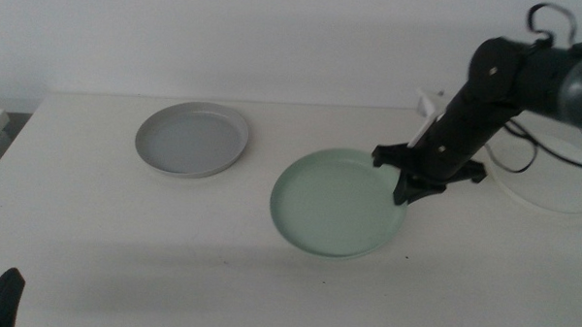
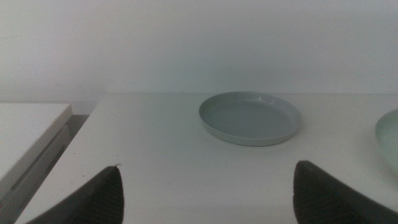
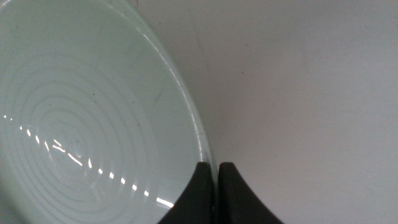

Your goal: Stack the three bowls on top of each other.

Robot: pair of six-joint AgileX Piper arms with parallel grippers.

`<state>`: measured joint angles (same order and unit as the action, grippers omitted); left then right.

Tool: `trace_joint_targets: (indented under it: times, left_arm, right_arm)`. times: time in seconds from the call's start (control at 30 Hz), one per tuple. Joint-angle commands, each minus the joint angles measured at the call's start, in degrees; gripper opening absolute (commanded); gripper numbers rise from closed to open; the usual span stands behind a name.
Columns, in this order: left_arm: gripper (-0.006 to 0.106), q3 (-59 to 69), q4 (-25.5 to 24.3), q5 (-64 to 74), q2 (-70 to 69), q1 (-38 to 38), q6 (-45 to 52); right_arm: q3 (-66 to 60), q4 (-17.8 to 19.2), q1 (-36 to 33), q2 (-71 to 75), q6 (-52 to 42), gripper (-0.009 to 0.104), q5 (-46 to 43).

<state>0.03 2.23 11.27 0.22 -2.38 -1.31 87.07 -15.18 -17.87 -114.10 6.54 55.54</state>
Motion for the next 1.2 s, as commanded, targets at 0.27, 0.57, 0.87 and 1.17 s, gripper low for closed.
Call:
trace_joint_targets:
  times: [0.27,0.57,0.87,1.17]
  left_arm:
    - [0.094,-0.03,0.18,-0.84,-0.22,0.10,-0.25]
    - [0.094,-0.03,0.18,-0.84,-0.22,0.10,-0.25]
    - [0.094,-0.03,0.18,-0.84,-0.22,0.10,-0.25]
    - [0.094,-0.03,0.18,-0.84,-0.22,0.10,-0.25]
  right_arm:
    - [1.51,0.01,-0.79,-6.72,-0.09,-0.002,-2.25]
    - [2.07,0.01,-0.84,-7.25,-1.85,0.047,-2.69]
    - [14.20,8.13,5.13,2.28,-2.92,0.061,6.92]
    - [24.57,13.27,26.90,2.68,-3.55,0.093,12.75]
